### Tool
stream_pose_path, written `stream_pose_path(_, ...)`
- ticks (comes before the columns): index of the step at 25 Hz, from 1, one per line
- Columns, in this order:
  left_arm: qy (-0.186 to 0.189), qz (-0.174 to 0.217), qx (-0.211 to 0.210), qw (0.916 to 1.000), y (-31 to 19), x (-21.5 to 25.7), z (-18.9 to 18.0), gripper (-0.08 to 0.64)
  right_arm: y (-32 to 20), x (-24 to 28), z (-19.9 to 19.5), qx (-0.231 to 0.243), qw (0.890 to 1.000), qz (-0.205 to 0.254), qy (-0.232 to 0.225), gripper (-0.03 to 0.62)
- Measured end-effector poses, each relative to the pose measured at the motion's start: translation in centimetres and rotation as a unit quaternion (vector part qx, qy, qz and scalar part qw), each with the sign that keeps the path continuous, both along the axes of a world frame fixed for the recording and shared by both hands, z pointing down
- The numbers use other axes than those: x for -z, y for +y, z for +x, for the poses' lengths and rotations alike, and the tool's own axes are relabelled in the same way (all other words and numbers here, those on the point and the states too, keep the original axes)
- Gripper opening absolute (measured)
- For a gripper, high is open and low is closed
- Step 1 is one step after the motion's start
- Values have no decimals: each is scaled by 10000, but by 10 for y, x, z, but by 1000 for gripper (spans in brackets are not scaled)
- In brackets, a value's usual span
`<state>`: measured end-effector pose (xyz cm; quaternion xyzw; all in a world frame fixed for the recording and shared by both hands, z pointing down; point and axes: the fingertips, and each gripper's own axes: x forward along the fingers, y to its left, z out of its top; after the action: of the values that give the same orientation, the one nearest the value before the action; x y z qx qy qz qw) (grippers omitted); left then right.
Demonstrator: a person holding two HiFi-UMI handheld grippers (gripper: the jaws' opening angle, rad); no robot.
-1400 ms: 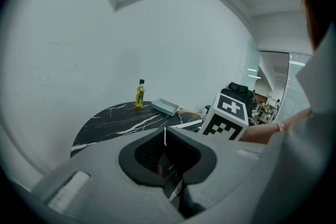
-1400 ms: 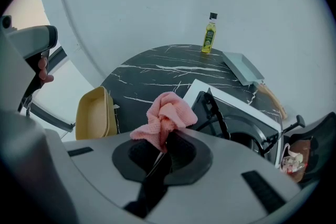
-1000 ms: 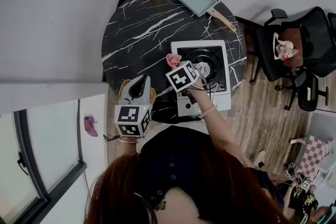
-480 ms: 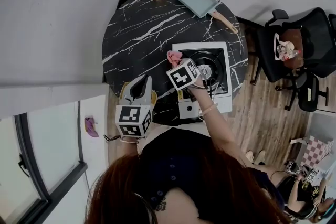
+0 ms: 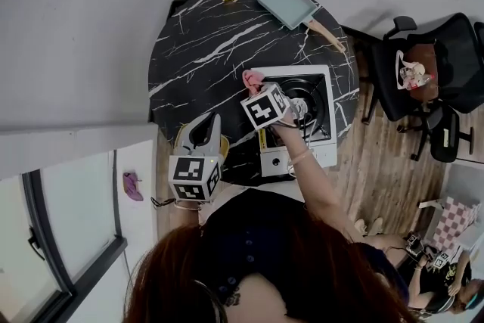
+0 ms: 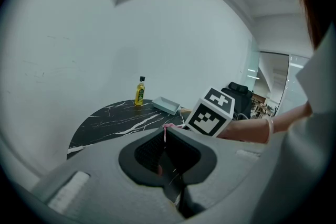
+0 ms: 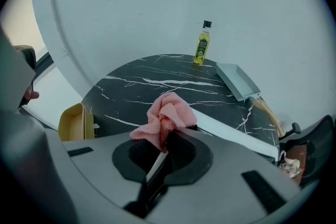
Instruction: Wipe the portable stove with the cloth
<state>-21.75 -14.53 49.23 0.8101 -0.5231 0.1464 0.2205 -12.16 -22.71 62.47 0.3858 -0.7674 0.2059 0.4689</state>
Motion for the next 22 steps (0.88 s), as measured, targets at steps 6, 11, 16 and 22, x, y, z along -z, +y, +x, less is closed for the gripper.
stream_pose_path(6,-9,-22,-44,10000,-6,-2,-3,14,-10,0,0,-87,10000,35,-9,32)
stream_pose_path(11,-20,-34,-110,9999,-10,-3,-4,14,-16,0,-2,-120,9999,50,-19,32)
stream_pose_path(16,-27,-39,-162,9999,-13,-3,-4,14,-23,1,-3,-138,9999,62,-2,32)
stream_pose_path(22,-71,-77,-166,9998,-13,-4,-6,14,-27,0,-8,-124,9998,119,60,32)
